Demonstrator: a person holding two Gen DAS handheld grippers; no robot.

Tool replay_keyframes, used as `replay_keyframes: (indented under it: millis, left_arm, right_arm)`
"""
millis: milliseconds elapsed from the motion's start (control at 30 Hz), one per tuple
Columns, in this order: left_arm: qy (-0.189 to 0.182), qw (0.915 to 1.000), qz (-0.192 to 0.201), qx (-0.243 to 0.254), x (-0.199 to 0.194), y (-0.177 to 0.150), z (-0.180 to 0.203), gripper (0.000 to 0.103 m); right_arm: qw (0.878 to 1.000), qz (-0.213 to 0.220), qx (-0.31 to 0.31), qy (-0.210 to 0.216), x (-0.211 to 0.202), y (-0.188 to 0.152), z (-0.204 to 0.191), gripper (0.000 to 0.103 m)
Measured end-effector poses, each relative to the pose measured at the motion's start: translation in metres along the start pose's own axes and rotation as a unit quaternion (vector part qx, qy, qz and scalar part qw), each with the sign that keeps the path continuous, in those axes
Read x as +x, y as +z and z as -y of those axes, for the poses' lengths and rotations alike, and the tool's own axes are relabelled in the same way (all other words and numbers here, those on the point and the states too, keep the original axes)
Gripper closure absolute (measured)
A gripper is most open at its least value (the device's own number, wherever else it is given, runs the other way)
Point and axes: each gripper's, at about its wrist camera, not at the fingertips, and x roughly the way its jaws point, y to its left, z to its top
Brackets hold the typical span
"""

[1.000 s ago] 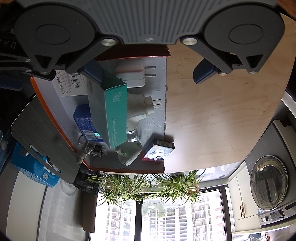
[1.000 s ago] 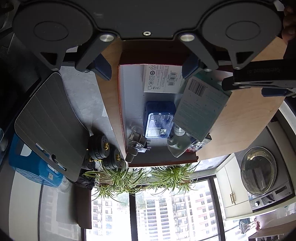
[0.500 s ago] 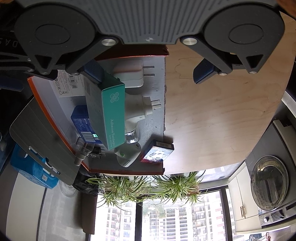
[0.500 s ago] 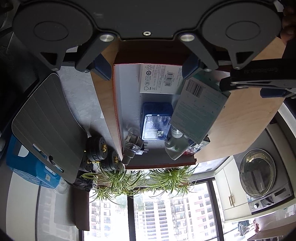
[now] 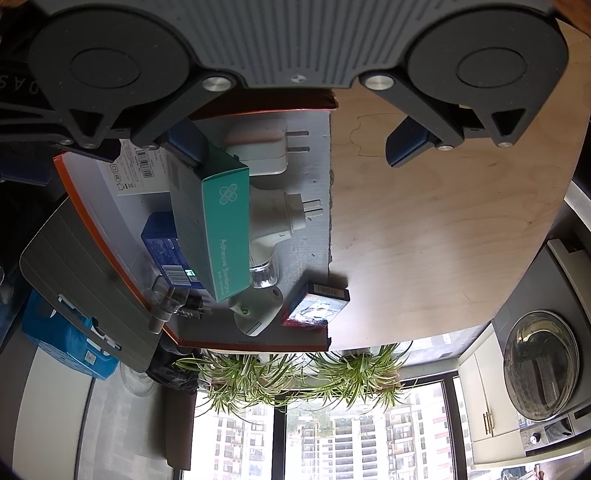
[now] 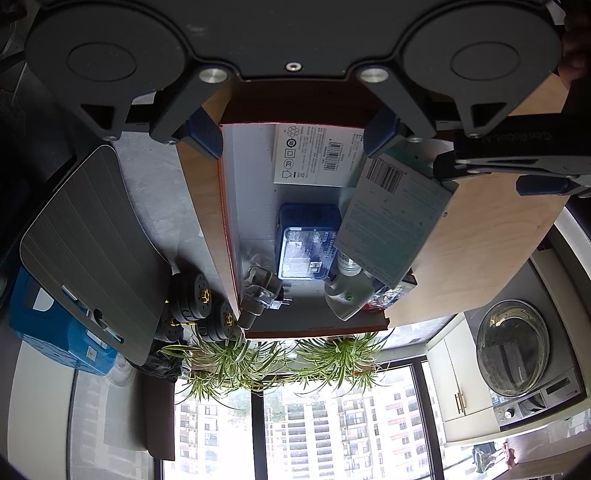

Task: Organize rigid objects

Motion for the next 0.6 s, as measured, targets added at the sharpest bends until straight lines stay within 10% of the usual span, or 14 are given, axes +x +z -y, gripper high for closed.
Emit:
replay_keyframes:
  millis: [600]
  left_arm:
    - [0.0, 1.0, -0.008, 0.0, 0.0024, 0.0014, -0.0002, 0.0]
  right_arm:
    - [1.0, -0.001, 0.0, 0.0, 0.0012, 0.0007, -0.0014, 0.005]
